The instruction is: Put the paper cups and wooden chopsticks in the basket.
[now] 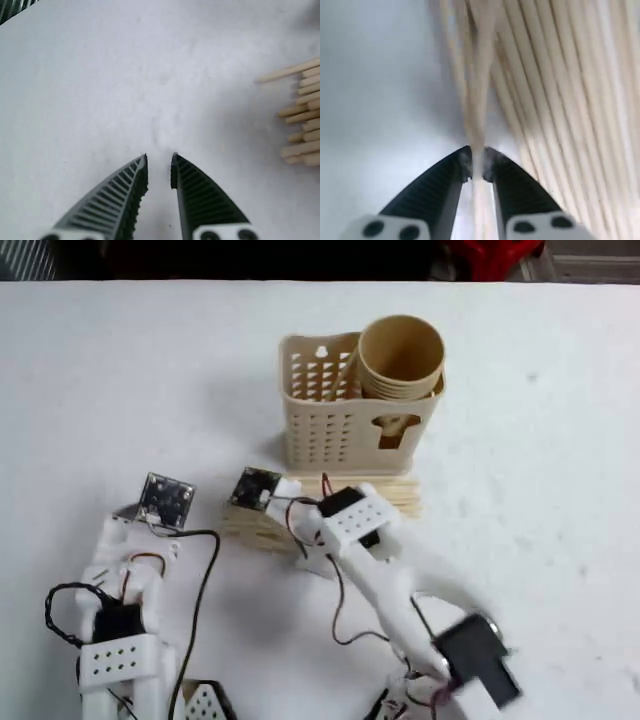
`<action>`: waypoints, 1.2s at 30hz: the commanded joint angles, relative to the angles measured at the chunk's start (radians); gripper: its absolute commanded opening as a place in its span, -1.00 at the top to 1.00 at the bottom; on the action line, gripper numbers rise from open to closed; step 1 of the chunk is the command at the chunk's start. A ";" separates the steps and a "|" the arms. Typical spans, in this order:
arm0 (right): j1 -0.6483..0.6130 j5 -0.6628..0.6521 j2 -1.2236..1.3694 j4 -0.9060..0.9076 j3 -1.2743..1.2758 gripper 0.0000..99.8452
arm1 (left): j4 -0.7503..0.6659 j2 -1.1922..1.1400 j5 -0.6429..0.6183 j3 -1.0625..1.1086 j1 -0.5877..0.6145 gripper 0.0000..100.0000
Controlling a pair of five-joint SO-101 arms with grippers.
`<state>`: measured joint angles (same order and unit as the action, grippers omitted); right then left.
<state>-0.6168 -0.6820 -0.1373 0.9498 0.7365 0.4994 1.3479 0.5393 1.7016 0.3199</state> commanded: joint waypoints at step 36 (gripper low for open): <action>0.177 0.612 -0.166 -0.524 -0.763 0.96 | 0.002 0.015 0.006 -0.003 -0.016 0.81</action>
<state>-0.4695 -0.0852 -0.3322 0.4664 0.0215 0.4994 1.3479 0.5393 1.7016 0.3199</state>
